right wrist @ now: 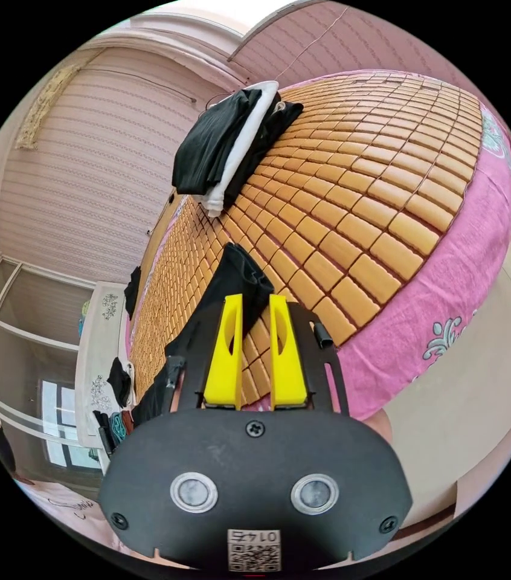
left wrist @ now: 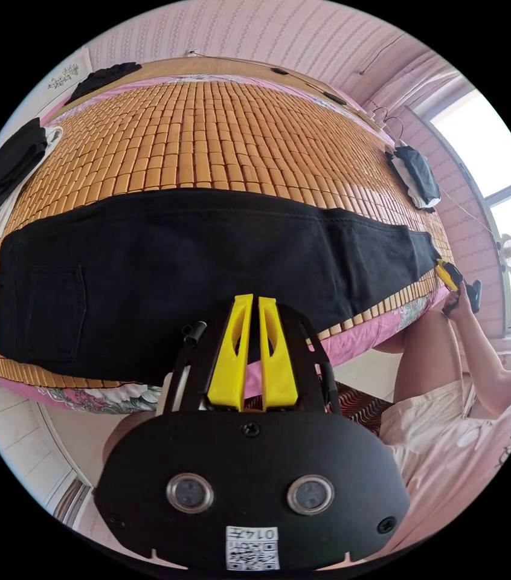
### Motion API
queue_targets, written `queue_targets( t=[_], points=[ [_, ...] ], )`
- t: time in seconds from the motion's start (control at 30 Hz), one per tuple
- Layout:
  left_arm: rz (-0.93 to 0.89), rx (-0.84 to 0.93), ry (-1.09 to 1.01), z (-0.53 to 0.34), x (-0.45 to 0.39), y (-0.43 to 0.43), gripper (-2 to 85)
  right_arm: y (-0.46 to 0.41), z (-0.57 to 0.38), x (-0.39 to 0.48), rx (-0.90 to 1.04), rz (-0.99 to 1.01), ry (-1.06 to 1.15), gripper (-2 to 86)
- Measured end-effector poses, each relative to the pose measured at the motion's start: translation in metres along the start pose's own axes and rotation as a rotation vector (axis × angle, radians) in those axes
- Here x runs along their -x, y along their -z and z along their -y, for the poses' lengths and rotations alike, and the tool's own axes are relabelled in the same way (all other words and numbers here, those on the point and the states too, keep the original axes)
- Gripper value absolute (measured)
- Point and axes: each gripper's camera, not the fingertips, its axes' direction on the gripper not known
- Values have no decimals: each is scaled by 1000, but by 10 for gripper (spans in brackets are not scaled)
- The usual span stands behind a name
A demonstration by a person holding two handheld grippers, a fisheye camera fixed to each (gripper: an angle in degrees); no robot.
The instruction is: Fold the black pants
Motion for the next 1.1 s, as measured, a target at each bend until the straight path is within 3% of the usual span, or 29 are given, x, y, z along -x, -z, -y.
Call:
queue_targets(
  t=[0.2,0.4,0.57,0.8,0.9,0.97,1.1],
  points=[
    [-13,-11,10,0,9,-6,-9,-1,4,-24,-47,152,-36,44],
    [-1,-18,-32,0,8,-10,-10,11,2,-53,-134,512,-109,23],
    [-114,5,-127,7,-22,-27,-10,68,9,-44,-301,670,6,20],
    [-344,-25,-311,23,-128,-74,-10,163,25,33,-482,619,334,22],
    [-452,-55,-349,24,-149,-69,-10,159,18,113,-381,594,562,25],
    [-474,-109,-348,19,-144,-50,-10,118,1,187,-178,628,746,28],
    [-399,-220,-215,-12,-84,9,-9,10,-68,287,163,734,893,41]
  ],
)
